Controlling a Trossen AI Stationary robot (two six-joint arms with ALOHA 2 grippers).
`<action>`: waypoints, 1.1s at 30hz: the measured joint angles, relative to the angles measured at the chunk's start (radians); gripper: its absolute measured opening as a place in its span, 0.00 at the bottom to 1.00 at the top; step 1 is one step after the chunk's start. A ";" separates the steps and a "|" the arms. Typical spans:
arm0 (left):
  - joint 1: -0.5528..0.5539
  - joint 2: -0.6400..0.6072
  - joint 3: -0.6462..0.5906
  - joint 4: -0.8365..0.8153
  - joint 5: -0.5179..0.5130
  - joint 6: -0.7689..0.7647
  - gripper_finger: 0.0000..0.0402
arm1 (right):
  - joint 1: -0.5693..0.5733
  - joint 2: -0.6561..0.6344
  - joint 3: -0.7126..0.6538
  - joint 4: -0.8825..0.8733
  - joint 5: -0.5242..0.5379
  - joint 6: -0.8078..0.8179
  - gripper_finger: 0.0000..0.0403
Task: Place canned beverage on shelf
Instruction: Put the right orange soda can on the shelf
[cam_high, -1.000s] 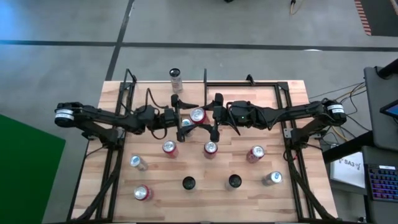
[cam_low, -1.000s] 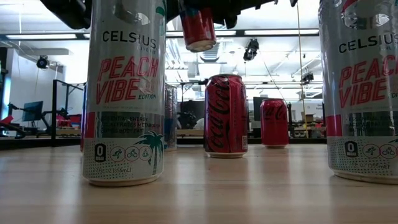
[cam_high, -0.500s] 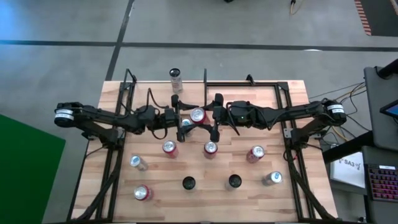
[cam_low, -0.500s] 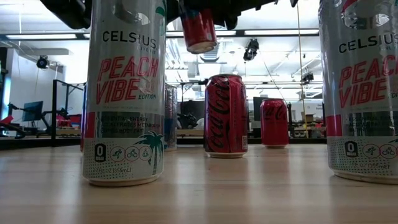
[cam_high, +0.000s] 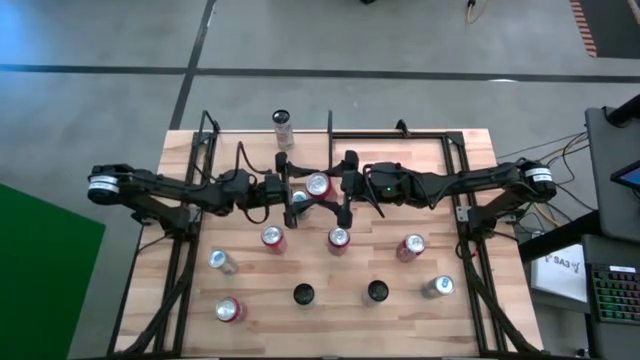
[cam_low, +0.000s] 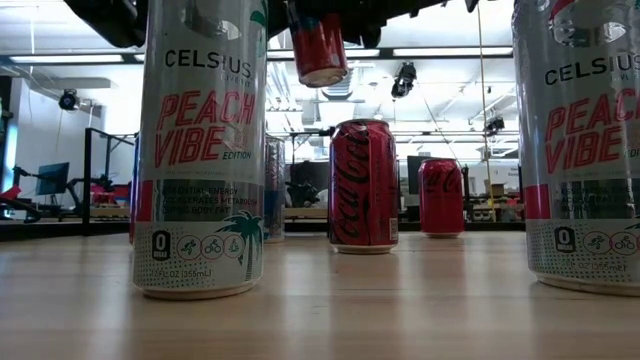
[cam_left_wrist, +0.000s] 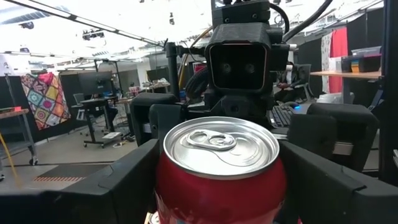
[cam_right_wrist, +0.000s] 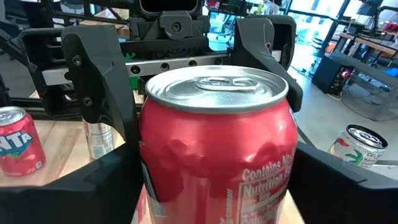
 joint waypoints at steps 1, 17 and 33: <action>0.000 0.001 0.000 0.002 0.000 -0.003 0.72 | 0.000 0.001 0.002 0.004 0.000 0.000 0.87; 0.000 -0.120 0.000 -0.195 -0.176 0.026 0.72 | 0.000 -0.033 0.002 -0.024 0.073 0.027 0.94; 0.043 -0.406 -0.013 -0.773 -0.471 -0.094 0.72 | 0.000 -0.077 0.000 -0.076 0.122 0.038 0.95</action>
